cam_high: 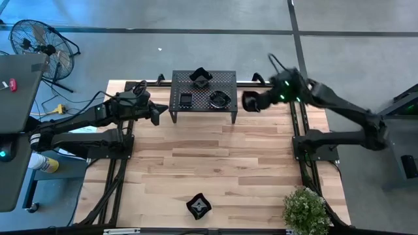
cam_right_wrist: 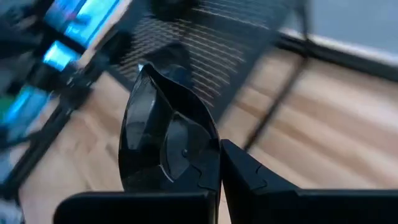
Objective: Pick & Place Mini shaped plates
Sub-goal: Stack the black leaf shaped plate on top of the black leaf shaped plate on the shelf
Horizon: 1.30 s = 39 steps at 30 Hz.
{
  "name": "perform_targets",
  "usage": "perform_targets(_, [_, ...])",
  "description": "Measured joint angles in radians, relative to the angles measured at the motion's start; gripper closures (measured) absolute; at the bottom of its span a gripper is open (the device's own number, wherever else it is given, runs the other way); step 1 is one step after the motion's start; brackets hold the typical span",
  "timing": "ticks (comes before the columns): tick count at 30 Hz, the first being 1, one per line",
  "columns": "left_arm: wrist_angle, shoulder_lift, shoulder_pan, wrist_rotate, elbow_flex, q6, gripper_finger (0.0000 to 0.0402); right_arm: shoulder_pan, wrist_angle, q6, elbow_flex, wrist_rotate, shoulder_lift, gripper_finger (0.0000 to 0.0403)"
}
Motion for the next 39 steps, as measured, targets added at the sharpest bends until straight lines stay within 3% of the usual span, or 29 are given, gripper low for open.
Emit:
perform_targets(8, [0.044,0.000,0.000,0.076,0.000,0.052,0.0397,-0.029,-0.086,-0.442,0.450,-0.271,0.483,0.0399])
perform_targets(13, [0.035,0.001,0.000,0.104,0.000,0.054,0.0397,-0.043,-0.263,-0.652,0.741,-0.298,0.752,0.0399])
perform_targets(18, [0.033,0.001,0.000,0.103,0.000,0.079,0.0397,-0.050,-0.393,-0.785,0.946,-0.309,0.921,0.0398])
perform_targets(23, [0.030,0.003,0.000,0.103,0.000,0.095,0.0397,-0.053,-0.423,-0.812,1.006,-0.309,0.984,0.0398])
perform_targets(35, [0.031,0.003,0.000,0.127,0.000,0.096,0.0397,-0.046,-0.431,-0.809,0.996,-0.307,0.987,0.0397])
perform_targets(39, [0.031,0.003,0.000,0.126,0.000,0.097,0.0397,-0.046,-0.430,-0.802,0.996,-0.298,0.986,0.0379])
